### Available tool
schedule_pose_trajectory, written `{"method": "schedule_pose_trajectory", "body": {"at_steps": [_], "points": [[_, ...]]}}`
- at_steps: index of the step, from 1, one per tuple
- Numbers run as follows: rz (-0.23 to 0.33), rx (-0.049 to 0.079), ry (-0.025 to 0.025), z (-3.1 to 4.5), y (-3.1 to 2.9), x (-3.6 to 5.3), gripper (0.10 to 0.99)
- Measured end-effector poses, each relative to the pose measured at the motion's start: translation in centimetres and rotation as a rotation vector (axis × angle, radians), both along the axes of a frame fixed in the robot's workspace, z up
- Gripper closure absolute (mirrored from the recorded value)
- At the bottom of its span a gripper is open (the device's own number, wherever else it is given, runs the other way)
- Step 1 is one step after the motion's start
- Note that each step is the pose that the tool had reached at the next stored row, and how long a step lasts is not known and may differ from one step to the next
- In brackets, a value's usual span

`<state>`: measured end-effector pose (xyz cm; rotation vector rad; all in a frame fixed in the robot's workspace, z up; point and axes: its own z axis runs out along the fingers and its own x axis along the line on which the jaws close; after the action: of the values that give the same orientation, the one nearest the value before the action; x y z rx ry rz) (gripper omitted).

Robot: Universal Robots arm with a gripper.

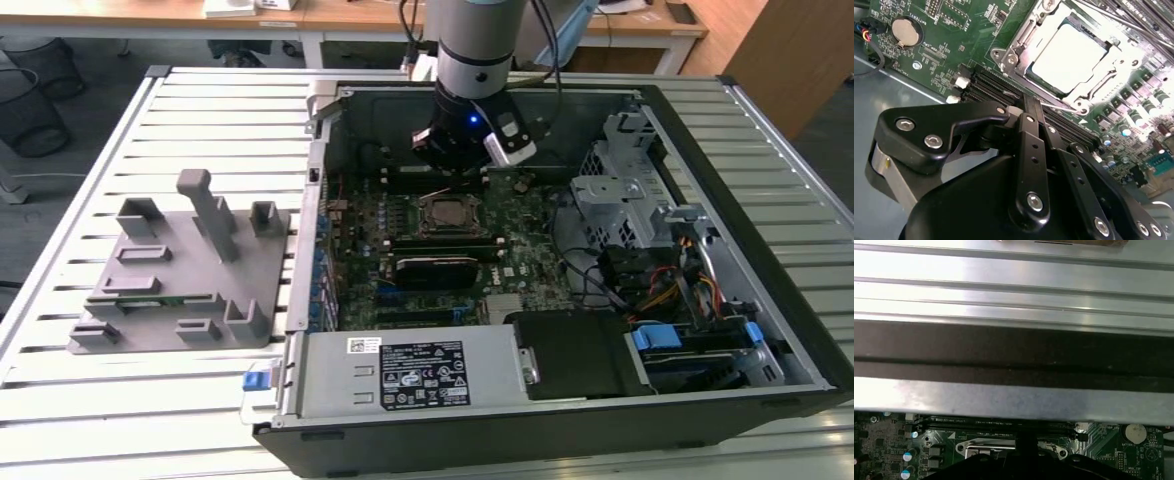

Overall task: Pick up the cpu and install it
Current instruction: 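Install the first cpu locking lever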

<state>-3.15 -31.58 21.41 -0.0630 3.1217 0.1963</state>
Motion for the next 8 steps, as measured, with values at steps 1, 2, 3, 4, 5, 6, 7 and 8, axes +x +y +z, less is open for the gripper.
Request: {"method": "schedule_pose_trajectory", "body": {"at_steps": [1,2,3,4,5,6,7,8], "points": [[0.000,0.000,0.0000,-0.11,0.00,0.08,0.980],[0.000,0.000,0.0000,-0.23,0.00,0.16,0.980],[0.000,0.000,0.0000,-0.34,0.00,0.26,0.980],[0.000,0.000,0.0001,-0.45,0.00,0.33,0.980],[0.000,0.000,0.0002,-0.58,0.00,0.37,0.980],[0.000,0.000,0.0002,-0.71,0.00,0.39,0.980],[0.000,0.000,0.0002,-0.85,0.00,0.39,0.980],[0.000,0.000,0.0003,-0.98,0.00,0.39,0.980]]}}
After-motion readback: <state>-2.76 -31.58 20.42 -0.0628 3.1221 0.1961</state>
